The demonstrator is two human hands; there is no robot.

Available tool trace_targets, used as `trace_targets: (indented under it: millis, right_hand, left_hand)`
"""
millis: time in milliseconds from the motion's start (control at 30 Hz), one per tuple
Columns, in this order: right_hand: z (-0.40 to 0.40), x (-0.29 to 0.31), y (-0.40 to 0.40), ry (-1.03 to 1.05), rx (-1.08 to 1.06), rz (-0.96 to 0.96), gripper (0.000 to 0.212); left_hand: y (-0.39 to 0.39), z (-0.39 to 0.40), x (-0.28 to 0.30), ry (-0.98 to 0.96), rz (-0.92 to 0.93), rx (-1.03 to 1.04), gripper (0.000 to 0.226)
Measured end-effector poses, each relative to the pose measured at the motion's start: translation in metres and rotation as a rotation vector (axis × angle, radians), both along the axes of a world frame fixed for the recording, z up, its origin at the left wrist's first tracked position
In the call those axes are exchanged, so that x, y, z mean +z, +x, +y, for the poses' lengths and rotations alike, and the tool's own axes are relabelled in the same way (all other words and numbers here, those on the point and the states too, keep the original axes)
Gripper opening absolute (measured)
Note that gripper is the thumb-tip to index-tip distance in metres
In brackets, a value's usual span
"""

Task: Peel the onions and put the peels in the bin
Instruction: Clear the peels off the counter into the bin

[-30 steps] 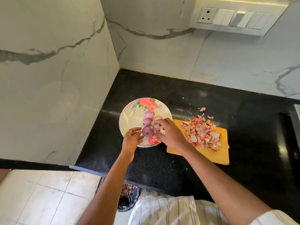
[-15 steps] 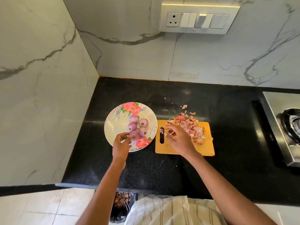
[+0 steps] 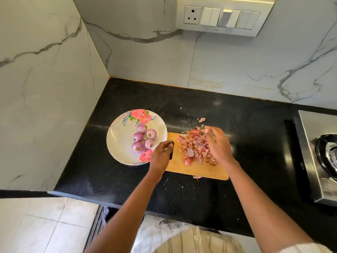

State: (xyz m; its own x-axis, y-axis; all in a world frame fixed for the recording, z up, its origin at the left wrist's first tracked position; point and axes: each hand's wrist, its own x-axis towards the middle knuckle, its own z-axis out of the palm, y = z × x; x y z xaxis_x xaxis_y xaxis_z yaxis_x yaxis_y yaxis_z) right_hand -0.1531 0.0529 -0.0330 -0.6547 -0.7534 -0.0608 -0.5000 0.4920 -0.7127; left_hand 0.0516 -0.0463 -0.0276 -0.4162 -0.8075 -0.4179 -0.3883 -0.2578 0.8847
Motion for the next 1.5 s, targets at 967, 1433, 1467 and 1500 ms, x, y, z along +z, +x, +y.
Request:
trace_targets:
  millis: [967,1433,1467,1500]
  right_hand:
    - [0.043,-0.019,-0.045,0.172,-0.374,-0.298,0.044]
    - [0.064,-0.014,-0.045,-0.214,-0.629,-0.81,0.033]
    - [0.065,-0.013,-0.044,-0.233,-0.629,-0.818,0.03]
    - [0.064,-0.011,-0.043,-0.253,-0.633,-0.826,0.029]
  left_hand:
    - [-0.044,0.037,-0.007,-0.073,-0.357,0.341,0.034]
    - [-0.035,0.046,-0.008,0.093,-0.186,0.422,0.035]
    - [-0.036,0.044,-0.006,0.104,-0.181,0.411,0.031]
    - [-0.037,0.04,-0.004,0.12,-0.166,0.412,0.026]
